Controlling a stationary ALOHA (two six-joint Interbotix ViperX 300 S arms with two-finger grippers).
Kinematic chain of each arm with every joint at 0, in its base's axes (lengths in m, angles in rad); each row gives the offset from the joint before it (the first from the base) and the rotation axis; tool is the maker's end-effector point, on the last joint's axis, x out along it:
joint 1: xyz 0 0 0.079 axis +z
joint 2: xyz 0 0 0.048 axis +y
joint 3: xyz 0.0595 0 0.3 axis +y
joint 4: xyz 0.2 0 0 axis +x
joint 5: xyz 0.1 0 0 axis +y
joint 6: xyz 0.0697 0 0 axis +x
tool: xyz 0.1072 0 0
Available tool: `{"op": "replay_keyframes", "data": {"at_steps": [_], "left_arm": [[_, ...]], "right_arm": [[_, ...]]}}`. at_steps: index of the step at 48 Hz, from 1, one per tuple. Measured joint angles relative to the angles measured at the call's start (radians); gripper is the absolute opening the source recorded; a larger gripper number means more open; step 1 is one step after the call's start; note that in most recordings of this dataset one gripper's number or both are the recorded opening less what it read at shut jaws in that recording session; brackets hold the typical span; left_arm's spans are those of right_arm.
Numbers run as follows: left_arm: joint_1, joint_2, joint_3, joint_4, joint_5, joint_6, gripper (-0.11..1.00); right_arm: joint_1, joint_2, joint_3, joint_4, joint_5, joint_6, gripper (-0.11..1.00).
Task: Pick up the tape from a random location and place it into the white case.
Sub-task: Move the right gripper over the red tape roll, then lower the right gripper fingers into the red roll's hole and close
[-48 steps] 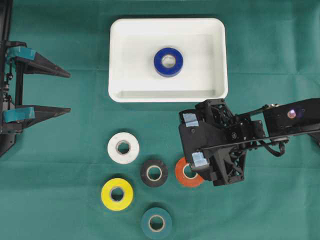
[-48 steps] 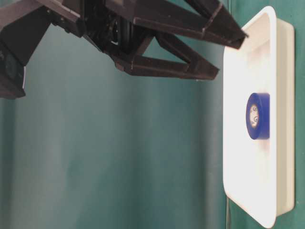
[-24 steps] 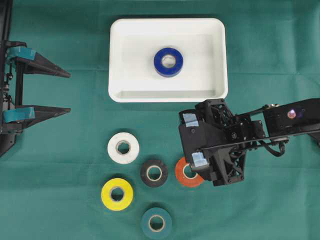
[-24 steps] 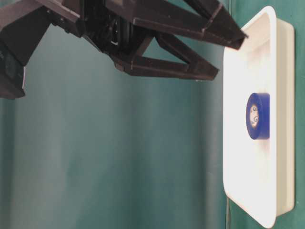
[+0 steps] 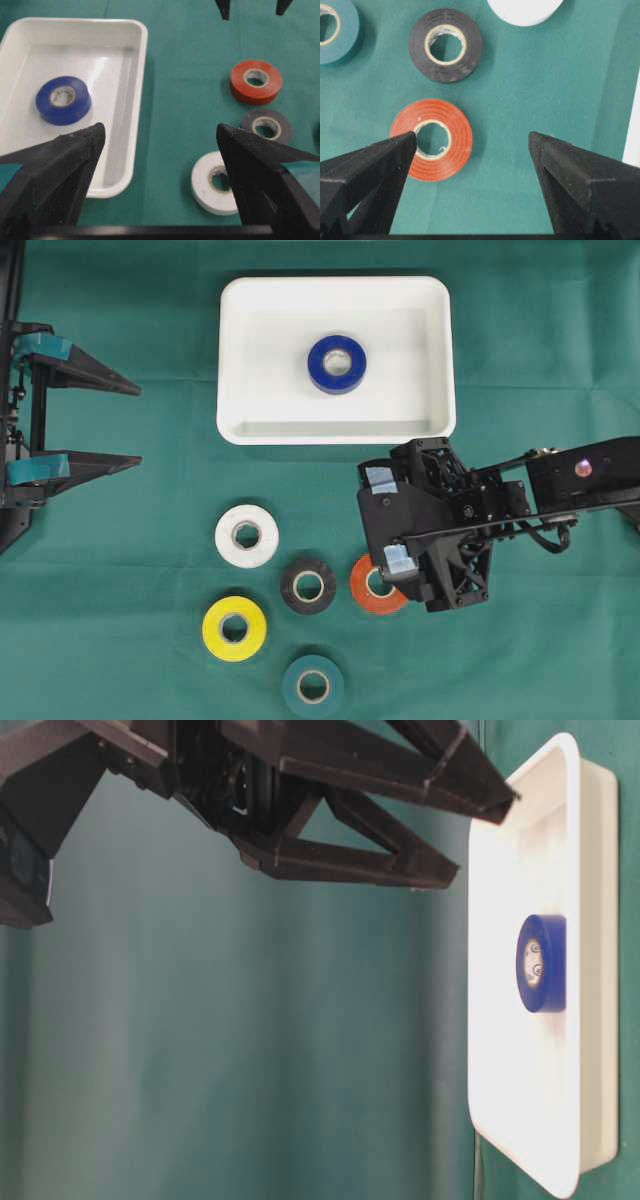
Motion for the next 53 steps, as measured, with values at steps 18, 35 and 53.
{"op": "replay_keyframes", "data": {"at_steps": [18, 35, 53], "left_arm": [[0.0, 0.002, 0.0, 0.0, 0.002, 0.0, 0.94], [0.0, 0.002, 0.0, 0.0, 0.002, 0.0, 0.94], [0.0, 0.003, 0.0, 0.0, 0.002, 0.0, 0.94]], "right_arm": [[0.0, 0.015, 0.006, 0.0, -0.034, 0.002, 0.91], [-0.002, 0.115, 0.049, 0.0, -0.106, 0.002, 0.91], [-0.002, 0.21, 0.066, 0.002, -0.201, 0.006, 0.91]]}}
